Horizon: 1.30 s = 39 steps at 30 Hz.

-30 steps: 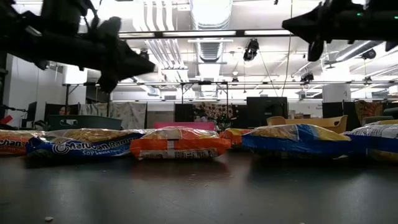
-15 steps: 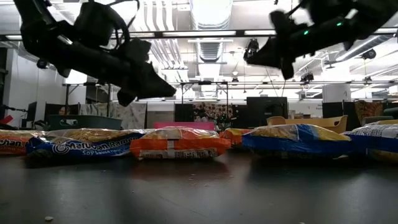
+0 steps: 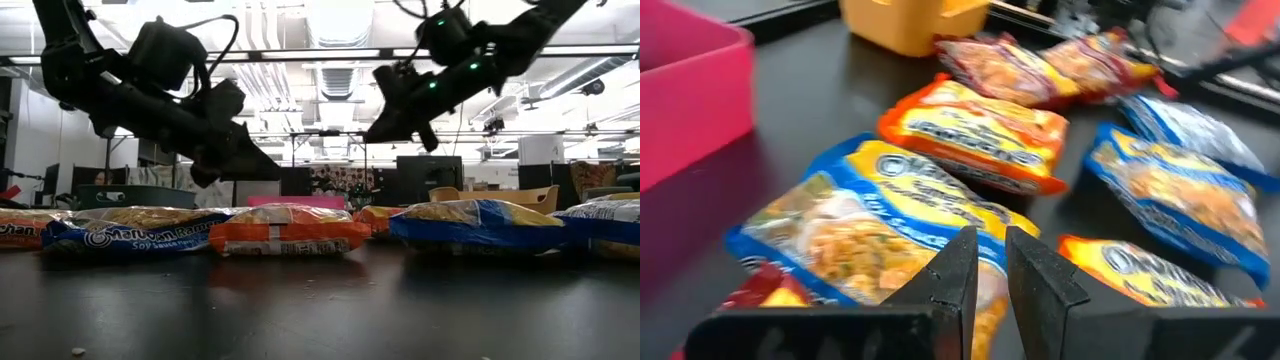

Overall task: Sort Maruchan noodles
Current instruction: Put the blue noodle pack into the pink bin

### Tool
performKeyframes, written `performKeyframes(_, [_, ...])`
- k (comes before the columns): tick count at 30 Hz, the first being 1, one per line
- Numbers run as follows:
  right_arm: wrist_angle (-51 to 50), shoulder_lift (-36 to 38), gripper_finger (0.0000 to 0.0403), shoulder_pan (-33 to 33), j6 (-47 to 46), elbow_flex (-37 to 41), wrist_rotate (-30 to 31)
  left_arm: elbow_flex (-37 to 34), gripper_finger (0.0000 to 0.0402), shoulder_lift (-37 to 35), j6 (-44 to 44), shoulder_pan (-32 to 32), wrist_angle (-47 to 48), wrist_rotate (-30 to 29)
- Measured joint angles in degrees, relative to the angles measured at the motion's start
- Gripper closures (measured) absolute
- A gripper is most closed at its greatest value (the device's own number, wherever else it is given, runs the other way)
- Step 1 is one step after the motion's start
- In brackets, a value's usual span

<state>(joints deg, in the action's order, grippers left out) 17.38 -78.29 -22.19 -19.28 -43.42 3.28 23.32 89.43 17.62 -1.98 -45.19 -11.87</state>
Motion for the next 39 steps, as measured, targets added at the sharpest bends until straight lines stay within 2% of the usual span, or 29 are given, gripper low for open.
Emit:
performKeyframes(3, [-0.7,-3.2,0.0394,-1.8,0.8,-3.3,-6.4,0.0,0.0363,0.0,-3.2,0.0,0.0,3.0])
performKeyframes(9, [-1.1,-8.3,0.0394,-3.0,0.8,-9.4,-27.4,1.1,0.0363,-0.1,-4.5,0.0,0.2,7.9])
performKeyframes(12, [-2.9,-9.6,0.0394,-2.0,1.2,-11.6,-34.3,1.9,0.0363,-0.1,-3.5,0.1,0.3,9.7])
performKeyframes(18, [-10.8,-9.7,0.0394,0.9,1.9,-15.1,-34.9,3.8,0.0363,-0.1,-3.2,0.4,1.5,9.9])
performKeyframes(24, [-17.2,-9.6,0.0394,1.0,2.8,-17.9,-34.7,4.8,0.0363,-0.1,-3.6,0.4,5.8,9.8])
performKeyframes(36, [-17.5,-10.4,0.0394,0.9,2.8,-21.8,-34.6,4.5,0.0363,-0.1,-3.4,0.4,7.5,9.2])
performKeyframes(39, [-17.5,-10.4,0.0394,0.9,2.8,-22.9,-34.7,4.8,0.0363,-0.1,-3.4,0.4,7.5,6.3])
